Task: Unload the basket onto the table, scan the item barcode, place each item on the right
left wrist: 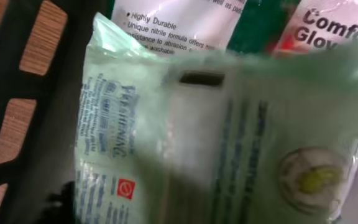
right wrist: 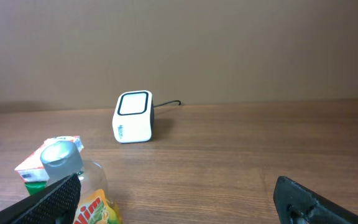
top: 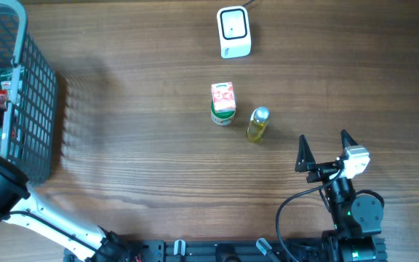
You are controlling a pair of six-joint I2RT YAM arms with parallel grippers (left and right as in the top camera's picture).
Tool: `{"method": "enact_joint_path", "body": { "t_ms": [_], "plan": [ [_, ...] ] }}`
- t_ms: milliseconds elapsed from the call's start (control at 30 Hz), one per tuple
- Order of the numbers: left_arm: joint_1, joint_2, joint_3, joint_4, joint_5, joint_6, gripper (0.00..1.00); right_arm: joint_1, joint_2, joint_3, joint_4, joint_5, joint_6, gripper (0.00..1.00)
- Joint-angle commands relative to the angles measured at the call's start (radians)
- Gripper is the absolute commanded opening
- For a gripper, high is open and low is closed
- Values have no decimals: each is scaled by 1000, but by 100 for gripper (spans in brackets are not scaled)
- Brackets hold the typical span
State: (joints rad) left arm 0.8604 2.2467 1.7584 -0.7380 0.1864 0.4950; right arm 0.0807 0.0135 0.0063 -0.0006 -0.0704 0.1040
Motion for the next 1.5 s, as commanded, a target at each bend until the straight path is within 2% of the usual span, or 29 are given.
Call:
{"method": "enact_joint_path", "body": {
  "t_ms": [0, 33, 167, 233, 400, 600, 867, 1067, 1133, 1200, 1300, 1333, 1467],
  "plan": [
    [-3, 102, -54, -56, 83, -10, 51, 0, -6, -1, 3, 2, 3, 100],
    [-3, 102, -54, -65, 83, -10, 38, 0, -6, -1, 3, 2, 4, 100],
    [-3, 102, -55, -83, 126, -10, 4, 0, -6, -1, 3, 2, 4, 100],
    [-3, 101, -55, -82, 147, -19, 4, 0, -6, -1, 3, 2, 4, 100],
    [-3, 53, -29, -74, 163, -137, 4, 0, -6, -1, 3, 2, 3, 100],
    [-3, -126, 60, -58, 164, -288, 4, 0, -6, -1, 3, 2, 4, 100],
    [-3, -434, 77, 27, 134, -357, 4, 0, -6, -1, 3, 2, 4, 100],
    [-28, -482, 77, -45, 137, -421, 4, 0, -6, -1, 3, 2, 3, 100],
    [-56, -507, 77, -72, 154, -494, 4, 0, -6, -1, 3, 2, 4, 100],
    [-107, -567, 77, -73, 152, -507, 4, 0, -6, -1, 3, 2, 4, 100],
    [-202, -676, 77, -68, 58, -520, 4, 0, -6, -1, 3, 2, 3, 100],
    [-256, -724, 77, -85, 17, -561, 4, 0, -6, -1, 3, 2, 4, 100],
    [-457, -802, 77, -212, 17, -616, 4, 0, -6, -1, 3, 2, 4, 100]
  ]
}}
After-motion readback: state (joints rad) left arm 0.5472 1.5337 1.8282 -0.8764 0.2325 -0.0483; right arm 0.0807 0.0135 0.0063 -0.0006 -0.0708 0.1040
